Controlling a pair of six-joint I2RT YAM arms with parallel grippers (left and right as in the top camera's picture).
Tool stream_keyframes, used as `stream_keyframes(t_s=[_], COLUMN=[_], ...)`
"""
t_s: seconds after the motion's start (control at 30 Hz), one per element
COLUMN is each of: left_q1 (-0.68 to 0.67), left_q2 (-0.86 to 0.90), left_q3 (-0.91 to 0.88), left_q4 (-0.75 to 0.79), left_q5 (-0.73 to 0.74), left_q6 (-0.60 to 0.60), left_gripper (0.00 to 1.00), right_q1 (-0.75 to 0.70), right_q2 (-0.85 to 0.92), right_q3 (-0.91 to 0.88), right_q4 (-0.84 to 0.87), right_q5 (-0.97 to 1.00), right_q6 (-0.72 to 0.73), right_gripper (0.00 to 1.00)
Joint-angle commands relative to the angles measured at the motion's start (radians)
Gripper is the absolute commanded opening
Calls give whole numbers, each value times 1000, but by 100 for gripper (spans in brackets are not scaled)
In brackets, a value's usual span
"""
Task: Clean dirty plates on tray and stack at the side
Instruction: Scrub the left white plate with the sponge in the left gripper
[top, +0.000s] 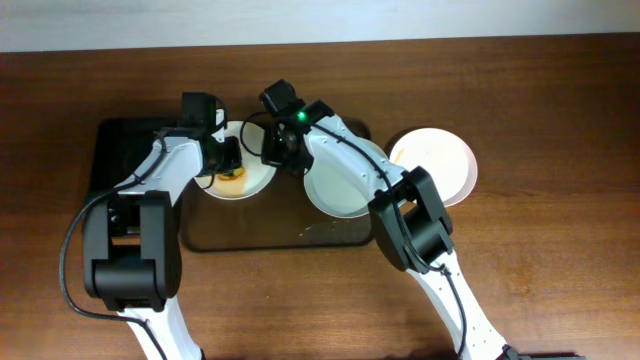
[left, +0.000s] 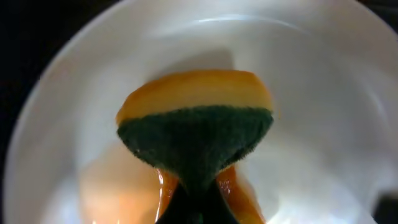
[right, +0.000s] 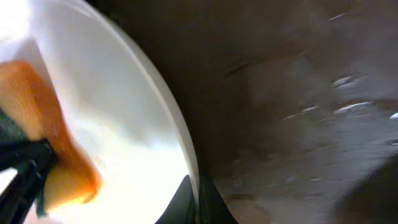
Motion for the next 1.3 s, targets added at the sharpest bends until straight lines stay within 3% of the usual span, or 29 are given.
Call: stream_keyframes(t_s=[0.0,0.03,0.17,0.23,0.3,0.4,0.53,0.57,0.6,0.7,0.73,0.8,1.0,1.1,1.27], left_q1=[13,13,33,53,63,65,59,55,53,53,56,57,57,57,58], left_q2=[31,31,31,31,31,31,31,31,31,31,31,31,31,31,31], left_q3=[-17,-17,-16,-16,-16,-16,-20,-27,-36,-47,-47,-47,-47,-47,-47], left_q4=[-85,-137,-319,-341,-319,-250,-224,-232,-245,-283,-287,-276,-40,48,-178], left_q5=[-175,-117,248,377,375,239,218,219,219,219,218,218,-90,-122,-1], left_q6=[-52,-49,161,217,215,144,91,54,-4,-18,-18,-18,-18,-19,-21], left_gripper=[1,1,1,1,1,1,1,1,1,1,1,1,1,1,1], right_q1=[8,8,8,8,8,8,14,14,12,8,12,11,-6,-5,-13], right_q2=[25,25,25,25,25,25,26,26,26,28,33,37,37,37,37], right_q3=[5,5,5,5,5,5,5,5,5,5,5,5,5,5,5], right_q4=[-8,-8,-10,-13,-16,-16,-3,24,51,63,61,51,-37,-88,-72], right_q5=[13,13,4,0,-14,-48,-76,-76,-76,-76,-76,-77,-110,-102,-65], right_q6=[6,6,-5,-5,-24,-60,-84,-84,-85,-128,-145,-144,-71,0,33], right_gripper=[4,4,4,4,4,4,45,46,45,31,16,4,4,4,4])
